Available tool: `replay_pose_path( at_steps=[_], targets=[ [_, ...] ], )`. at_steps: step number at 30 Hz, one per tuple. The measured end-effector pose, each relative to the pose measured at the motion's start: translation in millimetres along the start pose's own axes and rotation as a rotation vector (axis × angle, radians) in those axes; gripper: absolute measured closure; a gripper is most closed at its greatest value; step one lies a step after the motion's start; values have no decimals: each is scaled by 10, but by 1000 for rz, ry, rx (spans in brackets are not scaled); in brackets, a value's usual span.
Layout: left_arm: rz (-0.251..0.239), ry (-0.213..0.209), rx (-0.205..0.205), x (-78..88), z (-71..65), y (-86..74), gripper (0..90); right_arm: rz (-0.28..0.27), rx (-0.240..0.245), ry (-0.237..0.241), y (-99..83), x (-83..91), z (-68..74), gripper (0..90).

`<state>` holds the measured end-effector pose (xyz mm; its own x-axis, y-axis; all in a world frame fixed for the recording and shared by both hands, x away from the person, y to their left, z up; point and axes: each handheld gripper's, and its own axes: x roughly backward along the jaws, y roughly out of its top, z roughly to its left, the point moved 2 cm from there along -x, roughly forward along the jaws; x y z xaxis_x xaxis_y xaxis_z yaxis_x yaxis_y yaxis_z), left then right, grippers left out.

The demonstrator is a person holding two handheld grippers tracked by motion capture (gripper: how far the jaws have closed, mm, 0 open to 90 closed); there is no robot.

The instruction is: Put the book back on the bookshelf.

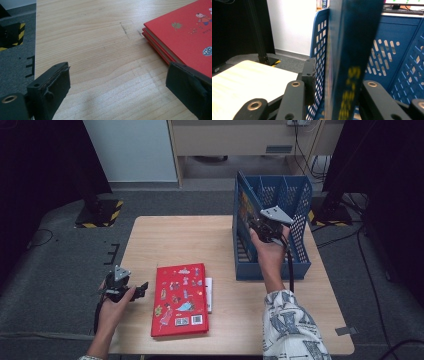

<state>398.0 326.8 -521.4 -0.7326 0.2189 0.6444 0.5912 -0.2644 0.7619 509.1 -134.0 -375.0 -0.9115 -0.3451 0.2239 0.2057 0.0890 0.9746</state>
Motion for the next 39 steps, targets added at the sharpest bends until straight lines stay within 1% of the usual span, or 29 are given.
replay_pose_path(
  at_steps=[3, 4, 8, 11, 14, 19, 22, 23, 27, 33, 36, 39],
  targets=[
    [-1, 1, 2, 2, 2, 1, 48, 2, 4, 0, -19, 50, 0, 694],
    [-1, 2, 2, 3, 2, 2, 48, 8, 5, 1, -35, 81, 4, 716],
    [0, 2, 2, 3, 1, 0, 48, 15, -1, 3, -78, 137, 4, 724],
    [5, 4, 3, -1, 7, -7, 48, 20, 4, 2, -107, 165, 3, 724],
    [7, 5, 1, -4, 10, -11, 49, 38, 6, 9, -172, 202, -9, 733],
    [10, 6, -1, -11, 8, -11, 49, 48, 2, 15, -243, 226, -16, 743],
    [11, 6, -1, -15, 7, -12, 49, 61, 12, 16, -293, 240, -20, 751],
    [12, 7, -3, -15, 5, -12, 49, 62, 6, 15, -307, 243, -23, 754],
    [11, 6, -3, -13, 3, -12, 50, 73, 11, 19, -359, 242, -18, 768],
    [16, 6, -8, -18, -2, -14, 50, 85, 9, 23, -428, 250, -5, 767],
    [18, 5, -10, -21, -4, -17, 50, 102, 17, 31, -477, 248, 3, 766],
    [20, 5, -10, -23, -2, -19, 50, 107, 19, 30, -507, 244, 4, 768]
  ],
)
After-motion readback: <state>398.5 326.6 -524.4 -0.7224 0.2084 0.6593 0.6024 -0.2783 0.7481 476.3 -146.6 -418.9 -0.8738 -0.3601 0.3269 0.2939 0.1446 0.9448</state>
